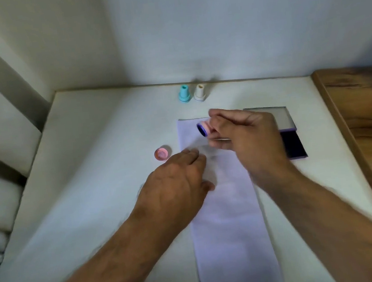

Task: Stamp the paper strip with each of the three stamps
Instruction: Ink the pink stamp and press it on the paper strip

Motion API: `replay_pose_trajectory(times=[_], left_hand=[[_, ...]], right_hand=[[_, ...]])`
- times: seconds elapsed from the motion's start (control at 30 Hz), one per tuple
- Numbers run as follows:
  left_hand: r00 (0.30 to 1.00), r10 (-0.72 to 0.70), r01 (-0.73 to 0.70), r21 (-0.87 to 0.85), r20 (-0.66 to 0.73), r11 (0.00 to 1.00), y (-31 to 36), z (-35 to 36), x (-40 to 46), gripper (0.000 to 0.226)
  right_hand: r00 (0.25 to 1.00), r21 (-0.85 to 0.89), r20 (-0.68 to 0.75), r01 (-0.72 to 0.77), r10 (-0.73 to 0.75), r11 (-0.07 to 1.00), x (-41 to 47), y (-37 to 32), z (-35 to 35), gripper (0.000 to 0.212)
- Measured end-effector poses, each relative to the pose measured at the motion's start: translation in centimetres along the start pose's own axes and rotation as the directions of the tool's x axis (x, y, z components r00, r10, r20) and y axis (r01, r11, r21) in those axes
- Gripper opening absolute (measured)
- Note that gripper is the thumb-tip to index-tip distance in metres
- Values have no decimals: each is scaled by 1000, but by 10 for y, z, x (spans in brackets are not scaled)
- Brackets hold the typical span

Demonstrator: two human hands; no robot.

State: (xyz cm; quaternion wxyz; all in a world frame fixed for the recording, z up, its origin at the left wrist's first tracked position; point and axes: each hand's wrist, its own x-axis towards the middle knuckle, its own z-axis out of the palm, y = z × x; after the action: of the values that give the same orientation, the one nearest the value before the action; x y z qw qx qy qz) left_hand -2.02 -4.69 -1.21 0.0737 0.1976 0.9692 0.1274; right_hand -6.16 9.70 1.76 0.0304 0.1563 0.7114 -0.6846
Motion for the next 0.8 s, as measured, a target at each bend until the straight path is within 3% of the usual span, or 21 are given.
replay_pose_trajectory(times=[0.13, 0.23, 0.63, 0.8], left_hand=[[1000, 20, -20, -16, -11, 1000, 1, 1, 1, 40], [998, 54, -56, -80, -37, 995, 0, 3, 0, 31], [993, 4, -27, -196, -114, 980, 4, 6, -3, 13], [1000, 8, -10, -101, -22, 995, 1, 5, -2, 9]], right_hand=[[995, 76, -101, 22, -14, 997, 23, 16, 32, 20], [985, -52, -147, 84, -91, 995, 31, 28, 42, 19], [941, -178, -158, 271, -300, 946, 26, 49, 47, 25], [941, -253, -116, 281, -317, 926, 25, 53, 46, 24]])
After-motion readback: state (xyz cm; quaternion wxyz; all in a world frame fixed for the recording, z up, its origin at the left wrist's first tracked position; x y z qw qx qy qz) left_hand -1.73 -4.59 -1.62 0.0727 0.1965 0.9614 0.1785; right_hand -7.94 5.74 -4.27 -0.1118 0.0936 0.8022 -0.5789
